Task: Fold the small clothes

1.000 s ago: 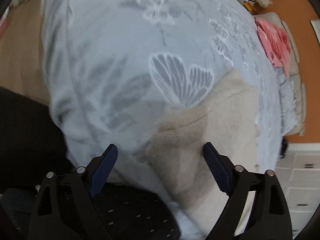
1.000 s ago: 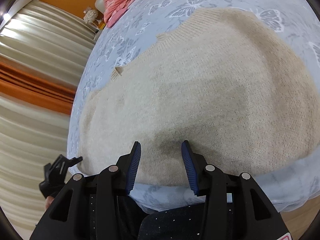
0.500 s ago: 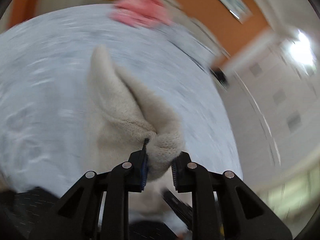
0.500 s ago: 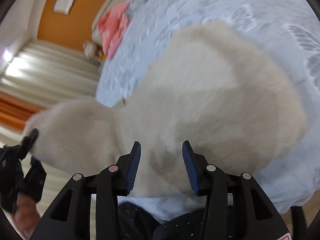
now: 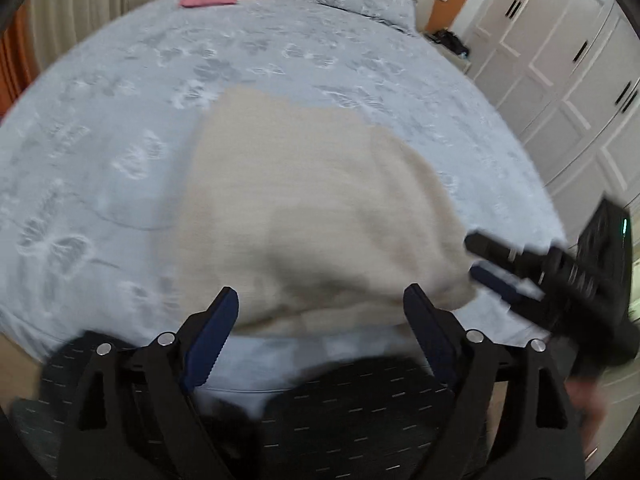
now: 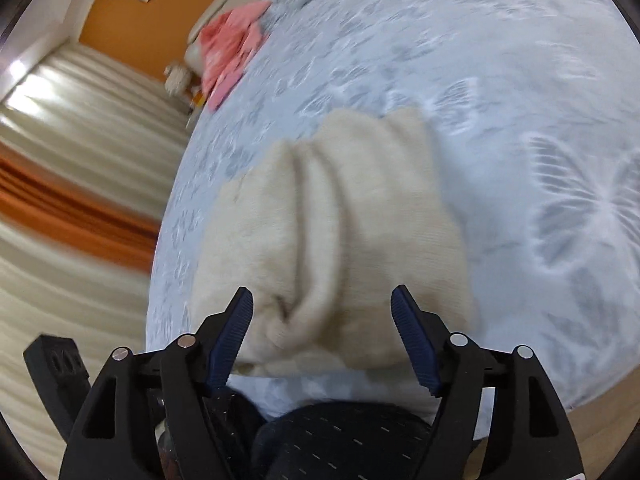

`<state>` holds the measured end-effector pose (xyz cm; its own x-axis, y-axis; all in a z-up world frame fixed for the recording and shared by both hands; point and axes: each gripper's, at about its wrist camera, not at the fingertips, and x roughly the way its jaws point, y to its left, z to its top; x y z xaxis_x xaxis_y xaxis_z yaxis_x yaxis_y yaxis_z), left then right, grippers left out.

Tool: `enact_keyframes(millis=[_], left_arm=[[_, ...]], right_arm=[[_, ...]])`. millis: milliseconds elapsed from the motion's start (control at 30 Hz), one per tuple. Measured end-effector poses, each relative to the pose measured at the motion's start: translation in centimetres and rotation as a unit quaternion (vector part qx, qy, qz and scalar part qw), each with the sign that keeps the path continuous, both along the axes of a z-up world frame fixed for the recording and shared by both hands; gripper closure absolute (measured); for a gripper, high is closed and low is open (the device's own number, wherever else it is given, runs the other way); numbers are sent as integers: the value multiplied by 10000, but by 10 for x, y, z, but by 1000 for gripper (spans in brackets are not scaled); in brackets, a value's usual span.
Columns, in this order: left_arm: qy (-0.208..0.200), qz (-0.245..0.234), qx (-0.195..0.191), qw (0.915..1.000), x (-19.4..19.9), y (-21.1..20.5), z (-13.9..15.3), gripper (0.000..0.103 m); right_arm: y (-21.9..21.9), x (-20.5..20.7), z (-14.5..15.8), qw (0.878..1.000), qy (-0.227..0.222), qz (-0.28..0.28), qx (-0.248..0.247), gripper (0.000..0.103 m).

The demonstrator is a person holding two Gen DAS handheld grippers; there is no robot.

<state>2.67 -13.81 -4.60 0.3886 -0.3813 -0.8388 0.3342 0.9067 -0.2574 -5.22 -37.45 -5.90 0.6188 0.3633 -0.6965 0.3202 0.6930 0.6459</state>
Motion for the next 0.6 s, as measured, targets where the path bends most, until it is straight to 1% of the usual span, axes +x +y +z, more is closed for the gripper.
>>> enact_keyframes(millis=[67, 100, 200, 233, 267, 300, 333, 433, 467, 500, 533, 567, 600], left_arm=[[21, 83, 23, 10000, -4, 15, -1, 18], [41, 138, 47, 9999, -3, 20, -1, 17], [152, 275, 79, 9995, 1, 34, -8, 16], [199, 323, 103, 9992, 2, 39, -11, 16], [235, 347, 98, 9991, 3, 42, -14, 16], [300, 379, 101, 9988, 1, 47, -17, 16], [345, 406, 112, 9985, -5, 54, -18, 16], [403, 446, 57, 9982, -5, 59, -19, 16], [383, 430, 28, 9983, -5, 61, -18, 16], [374, 418, 10, 9984, -4, 62, -18, 15], [377, 414, -19, 9984, -2, 63, -19, 15], [401, 422, -64, 9983, -1, 64, -20, 15], [434, 430, -85, 9981, 1, 64, -22, 15]], right_arm=[[9, 23, -4, 9993, 103, 364, -4, 29], [15, 30, -7, 9988, 174, 455, 17, 28], [33, 55, -25, 9960, 648, 594, 151, 28], [40, 64, -29, 9950, 714, 670, 216, 35], [45, 70, -29, 9945, 666, 777, 225, 75], [53, 79, -23, 9935, 633, 939, 109, 79], [58, 84, -13, 9936, 539, 997, 23, 79], [56, 85, 55, 9936, -504, 1010, 33, 82], [52, 78, 76, 9922, -801, 958, 47, 82], [47, 68, 99, 9898, -1127, 874, -50, 82], [41, 57, 112, 9881, -1319, 773, -181, 82], [34, 46, 116, 9879, -1380, 639, -308, 82], [23, 34, 107, 9899, -1236, 439, -532, 82]])
